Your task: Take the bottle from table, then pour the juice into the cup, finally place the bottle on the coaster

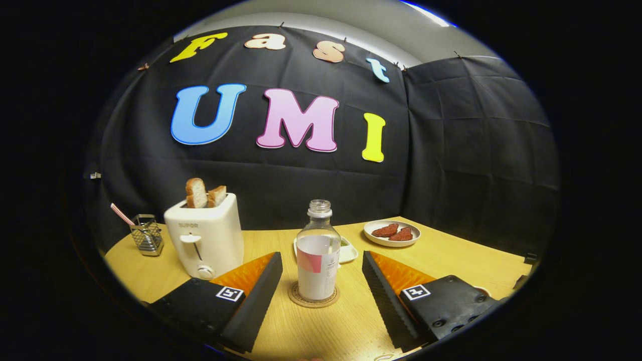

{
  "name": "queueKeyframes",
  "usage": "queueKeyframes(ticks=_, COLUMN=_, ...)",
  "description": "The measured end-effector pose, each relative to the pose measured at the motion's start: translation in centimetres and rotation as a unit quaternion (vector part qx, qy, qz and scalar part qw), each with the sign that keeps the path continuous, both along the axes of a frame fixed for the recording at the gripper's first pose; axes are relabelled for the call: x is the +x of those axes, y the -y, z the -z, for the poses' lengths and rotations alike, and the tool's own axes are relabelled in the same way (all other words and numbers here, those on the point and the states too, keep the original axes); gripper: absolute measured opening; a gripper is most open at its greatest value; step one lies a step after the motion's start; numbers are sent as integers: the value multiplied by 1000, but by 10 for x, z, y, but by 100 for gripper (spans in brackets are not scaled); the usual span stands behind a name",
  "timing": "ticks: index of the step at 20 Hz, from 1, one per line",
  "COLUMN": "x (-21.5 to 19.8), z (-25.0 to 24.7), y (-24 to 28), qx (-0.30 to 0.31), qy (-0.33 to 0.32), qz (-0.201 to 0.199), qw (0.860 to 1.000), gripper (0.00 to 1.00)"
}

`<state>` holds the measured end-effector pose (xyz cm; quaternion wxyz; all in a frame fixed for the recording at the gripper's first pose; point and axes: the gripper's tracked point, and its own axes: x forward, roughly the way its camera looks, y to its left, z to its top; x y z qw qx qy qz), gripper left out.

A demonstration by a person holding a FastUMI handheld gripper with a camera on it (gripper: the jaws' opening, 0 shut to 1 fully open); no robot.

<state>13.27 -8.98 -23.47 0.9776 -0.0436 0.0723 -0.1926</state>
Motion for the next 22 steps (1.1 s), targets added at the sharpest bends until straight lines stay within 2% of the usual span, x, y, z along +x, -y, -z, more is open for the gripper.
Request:
queueKeyframes(ticks=8, x=-48, z=-66, y=-49, qx=14, qy=24, qz=-82, qw=996, gripper=98)
queueKeyframes(ticks=16, x=-87, z=-108, y=-65, qx=35, qy=14, qz=-160, qw=986, gripper=98)
queueKeyframes(ticks=22, x=-107, z=-117, y=-52, qx=35, qy=2, qz=-177, qw=984, gripper=98)
